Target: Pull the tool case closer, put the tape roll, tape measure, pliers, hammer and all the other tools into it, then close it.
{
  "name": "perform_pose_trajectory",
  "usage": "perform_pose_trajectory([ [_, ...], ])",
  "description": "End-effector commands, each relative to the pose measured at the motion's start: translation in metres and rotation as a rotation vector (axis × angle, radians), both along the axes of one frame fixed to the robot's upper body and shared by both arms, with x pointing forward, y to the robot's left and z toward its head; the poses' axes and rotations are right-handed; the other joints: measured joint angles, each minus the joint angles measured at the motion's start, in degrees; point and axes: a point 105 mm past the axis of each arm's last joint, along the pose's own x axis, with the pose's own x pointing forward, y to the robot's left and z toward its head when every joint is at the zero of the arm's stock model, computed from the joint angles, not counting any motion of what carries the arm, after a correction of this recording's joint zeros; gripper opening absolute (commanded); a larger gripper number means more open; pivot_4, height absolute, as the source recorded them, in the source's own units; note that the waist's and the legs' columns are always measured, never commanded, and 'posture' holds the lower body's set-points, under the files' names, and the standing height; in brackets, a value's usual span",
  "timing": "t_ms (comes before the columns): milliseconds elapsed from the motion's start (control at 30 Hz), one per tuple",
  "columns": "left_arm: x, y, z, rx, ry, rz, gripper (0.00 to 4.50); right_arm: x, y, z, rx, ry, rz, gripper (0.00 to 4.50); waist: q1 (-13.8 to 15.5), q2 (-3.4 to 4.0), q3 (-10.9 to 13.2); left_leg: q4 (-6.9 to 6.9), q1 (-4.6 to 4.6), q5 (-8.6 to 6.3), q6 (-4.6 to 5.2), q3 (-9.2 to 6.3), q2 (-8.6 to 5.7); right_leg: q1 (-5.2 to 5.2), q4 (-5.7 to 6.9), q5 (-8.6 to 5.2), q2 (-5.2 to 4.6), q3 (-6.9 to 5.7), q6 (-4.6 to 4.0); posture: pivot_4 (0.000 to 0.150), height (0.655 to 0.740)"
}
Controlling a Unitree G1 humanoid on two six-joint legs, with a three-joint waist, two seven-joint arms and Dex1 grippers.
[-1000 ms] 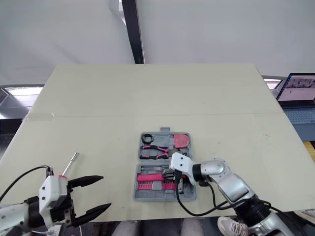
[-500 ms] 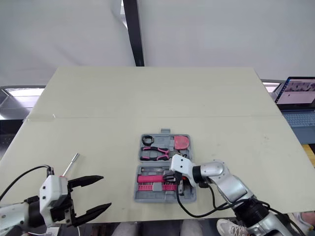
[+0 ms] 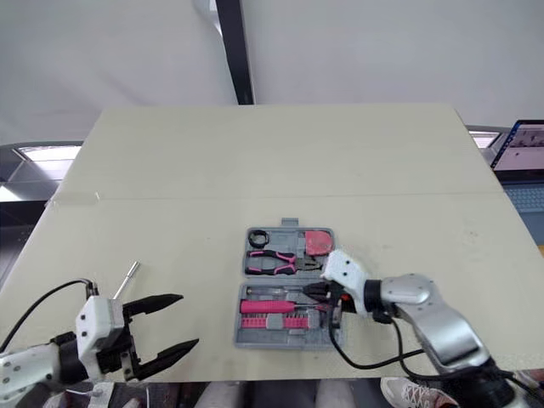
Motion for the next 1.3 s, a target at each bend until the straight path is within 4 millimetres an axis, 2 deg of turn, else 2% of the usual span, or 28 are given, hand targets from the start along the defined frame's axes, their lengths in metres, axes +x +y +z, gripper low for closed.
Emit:
perform_pose_trajectory([
  [33,0.001,0.006,-0.005,0.000,0.013,0.060,4.50,-0.017,-0.021,0.017,-0.007,0.043,-0.018,0.93,0.36,-0.17,0.10,0.00,-0.01,-0.02,0.04,0.01,0.00,0.01,-0.03,0.01,0.00,-0.01,0.02,0.150,0.7400],
  [100,-0.002,0.008,-0.006,-0.028,0.019,0.079,4.50,-0.024,-0.041,0.019,-0.016,0.074,-0.081,1.70,0.45,-0.31,0.20,0.03,-0.06,-0.02,0.04,0.01,0.00,-0.02,-0.03,0.01,0.00,-0.03,0.02,0.150,0.7400],
  [267,-0.015,0.010,-0.013,-0.021,0.047,0.093,4.50,-0.045,-0.079,0.010,-0.064,0.158,-0.191,4.30,0.71,-0.59,0.38,0.11,-0.05,-0.03,0.05,0.03,0.00,0.00,-0.16,0.02,0.00,-0.03,0.03,0.150,0.7400],
  [300,-0.018,0.011,-0.015,-0.008,0.049,0.099,4.50,-0.048,-0.083,0.008,-0.066,0.169,-0.207,4.46,0.72,-0.59,0.39,0.15,-0.05,-0.03,0.05,0.03,0.00,0.00,-0.14,0.02,0.01,-0.03,0.03,0.150,0.7400],
  [433,-0.031,0.013,-0.025,0.019,0.086,0.105,4.50,-0.055,-0.091,0.002,-0.073,0.189,-0.225,4.46,0.60,-0.57,0.42,0.34,-0.05,-0.03,0.05,0.03,0.00,0.05,-0.09,0.06,0.01,-0.01,0.00,0.150,0.7400],
  [633,-0.030,0.013,-0.023,-0.021,0.071,0.126,4.50,-0.057,-0.092,-0.001,-0.061,0.169,-0.214,4.46,0.66,-0.50,0.46,0.41,-0.09,-0.04,0.06,0.02,0.00,0.06,-0.12,0.12,0.01,0.01,-0.07,0.150,0.7400],
  [733,-0.025,0.017,-0.020,-0.084,0.060,0.230,4.50,-0.058,-0.084,0.014,-0.011,0.042,-0.132,4.46,0.71,-0.49,0.47,0.41,-0.23,-0.05,0.09,0.02,0.00,0.00,-0.15,0.13,0.01,0.00,-0.06,0.150,0.7400],
  [867,-0.022,0.021,-0.023,-0.136,0.070,0.357,4.50,-0.063,-0.068,0.042,0.205,-0.038,-0.033,4.46,0.70,-0.53,0.54,0.50,-0.33,-0.06,0.11,0.00,0.00,-0.02,-0.17,0.18,0.01,-0.03,0.03,0.150,0.7400],
  [1033,-0.023,0.021,-0.030,-0.188,0.096,0.485,4.50,-0.063,-0.055,0.051,0.287,-0.157,0.017,4.46,0.67,-0.63,0.61,0.59,-0.34,-0.06,0.10,-0.01,0.00,0.07,-0.13,0.21,0.01,-0.02,0.07,0.150,0.7400],
  [1300,-0.017,0.027,-0.030,-0.219,0.126,0.573,4.50,-0.060,-0.043,0.053,0.295,-0.212,0.082,4.46,0.67,-0.62,0.61,0.61,-0.33,-0.06,0.10,-0.02,-0.01,0.04,-0.14,0.22,0.01,-0.01,0.07,0.150,0.7400],
])
